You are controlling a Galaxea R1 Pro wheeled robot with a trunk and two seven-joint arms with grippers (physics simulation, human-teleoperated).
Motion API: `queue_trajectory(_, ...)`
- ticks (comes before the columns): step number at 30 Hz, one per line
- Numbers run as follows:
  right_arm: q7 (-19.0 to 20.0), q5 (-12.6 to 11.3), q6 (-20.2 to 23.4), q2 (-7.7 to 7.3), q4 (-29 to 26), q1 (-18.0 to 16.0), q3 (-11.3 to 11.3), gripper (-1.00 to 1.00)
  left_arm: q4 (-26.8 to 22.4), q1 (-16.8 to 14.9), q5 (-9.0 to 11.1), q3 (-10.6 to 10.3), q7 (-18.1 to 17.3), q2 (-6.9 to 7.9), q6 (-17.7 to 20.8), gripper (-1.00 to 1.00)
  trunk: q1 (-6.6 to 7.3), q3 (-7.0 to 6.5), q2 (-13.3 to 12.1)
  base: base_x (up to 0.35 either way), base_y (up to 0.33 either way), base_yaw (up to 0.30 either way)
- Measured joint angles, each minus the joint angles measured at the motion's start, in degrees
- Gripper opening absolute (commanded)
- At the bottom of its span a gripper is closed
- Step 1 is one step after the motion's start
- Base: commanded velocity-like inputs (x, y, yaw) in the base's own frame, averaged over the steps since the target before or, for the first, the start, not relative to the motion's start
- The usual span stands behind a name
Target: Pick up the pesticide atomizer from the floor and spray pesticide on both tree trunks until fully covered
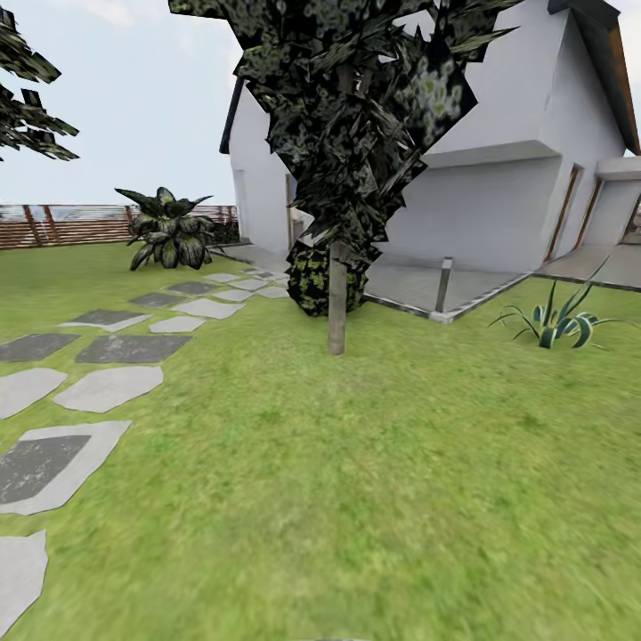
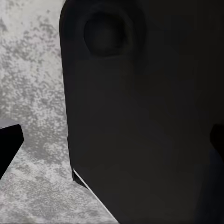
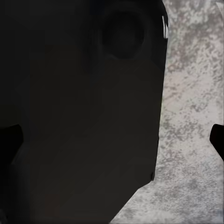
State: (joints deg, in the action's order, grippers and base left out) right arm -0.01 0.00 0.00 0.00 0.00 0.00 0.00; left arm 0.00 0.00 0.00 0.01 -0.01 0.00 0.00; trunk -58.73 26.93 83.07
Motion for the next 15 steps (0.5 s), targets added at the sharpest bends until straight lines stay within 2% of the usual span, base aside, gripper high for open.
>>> queue_trajectory(1,0.07,0.33,-0.32,-0.19,-0.33,-0.33,-0.32,1.00,-0.33,-0.33,0.33,0.32,0.33,0.32,-0.32,1.00,0.00,0.00,0.01,0.000,0.000,0.000)
queue_trajectory(4,0.17,0.74,-1.28,0.45,-1.31,-1.32,0.05,1.00,-1.30,-1.32,0.09,0.71,1.24,-0.01,-1.29,1.00,0.00,0.00,0.00,0.000,0.000,0.000)
queue_trajectory(6,0.24,0.74,-1.93,1.10,-1.96,-1.98,0.37,1.00,-1.95,-1.99,-0.56,0.04,1.15,-0.64,-1.93,1.00,0.00,-0.01,0.00,0.000,0.000,0.000)
queue_trajectory(9,0.30,0.98,-2.89,1.72,-2.94,-2.97,0.56,1.00,-2.92,-2.98,-1.05,-0.91,1.14,-0.45,-2.90,1.00,0.00,-0.01,0.00,0.000,0.000,0.000)
queue_trajectory(15,0.11,0.93,-4.81,1.51,-4.90,-4.95,0.35,1.00,-4.87,-4.97,-0.91,-0.79,1.37,-0.26,-4.83,1.00,0.00,0.00,0.00,0.046,-0.028,0.000)
